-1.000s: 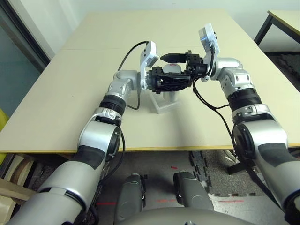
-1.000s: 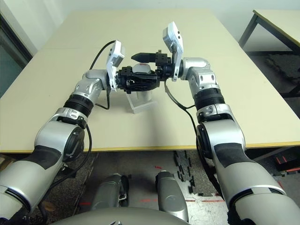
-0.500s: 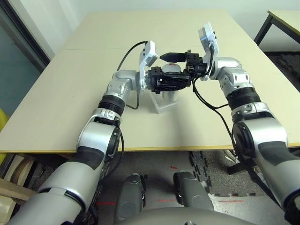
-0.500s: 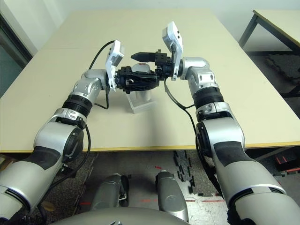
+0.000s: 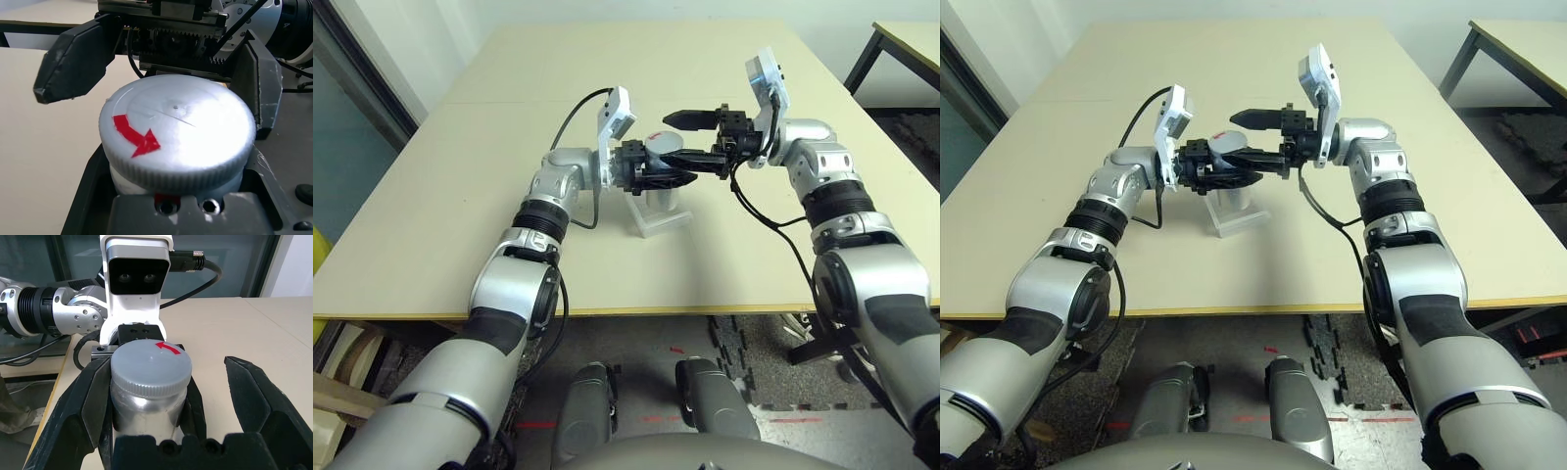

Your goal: Pour the medicine from the bottle into the box.

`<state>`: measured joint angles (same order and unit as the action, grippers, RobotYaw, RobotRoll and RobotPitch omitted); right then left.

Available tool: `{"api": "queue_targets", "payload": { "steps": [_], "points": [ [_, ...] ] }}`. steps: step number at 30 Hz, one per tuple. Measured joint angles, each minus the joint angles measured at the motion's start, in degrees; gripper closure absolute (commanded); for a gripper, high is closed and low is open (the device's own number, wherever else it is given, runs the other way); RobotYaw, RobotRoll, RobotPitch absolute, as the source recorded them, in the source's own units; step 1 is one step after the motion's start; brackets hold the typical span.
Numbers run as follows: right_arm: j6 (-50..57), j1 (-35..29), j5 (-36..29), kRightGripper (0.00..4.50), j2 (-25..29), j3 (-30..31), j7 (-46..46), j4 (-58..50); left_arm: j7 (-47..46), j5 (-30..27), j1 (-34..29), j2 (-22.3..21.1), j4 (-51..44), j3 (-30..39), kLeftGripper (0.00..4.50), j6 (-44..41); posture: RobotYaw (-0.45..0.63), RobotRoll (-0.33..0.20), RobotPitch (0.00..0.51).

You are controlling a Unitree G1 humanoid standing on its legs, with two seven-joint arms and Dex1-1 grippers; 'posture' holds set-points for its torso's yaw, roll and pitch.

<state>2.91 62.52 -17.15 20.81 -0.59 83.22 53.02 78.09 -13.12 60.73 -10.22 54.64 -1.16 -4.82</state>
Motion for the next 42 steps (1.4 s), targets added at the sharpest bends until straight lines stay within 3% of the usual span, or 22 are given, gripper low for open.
{"api": "queue_targets", "payload": {
  "steps": [5, 42],
  "points": [
    [-0.02, -0.56, 0.46, 0.00, 5.83, -2.68, -3.19, 3.28, 2.25, -0.27, -0.55, -0.51, -0.83, 0.06, 1.78, 0.07, -0.26, 0.000, 0.062],
    [4.15, -3.33, -0.59, 0.00, 6.46, -4.01, 2.14, -1.00, 2.45, -0.26, -0.39, -1.19, -0.65, 0.07, 1.78, 1.32, -0.25, 0.000, 0.064]
  ]
}}
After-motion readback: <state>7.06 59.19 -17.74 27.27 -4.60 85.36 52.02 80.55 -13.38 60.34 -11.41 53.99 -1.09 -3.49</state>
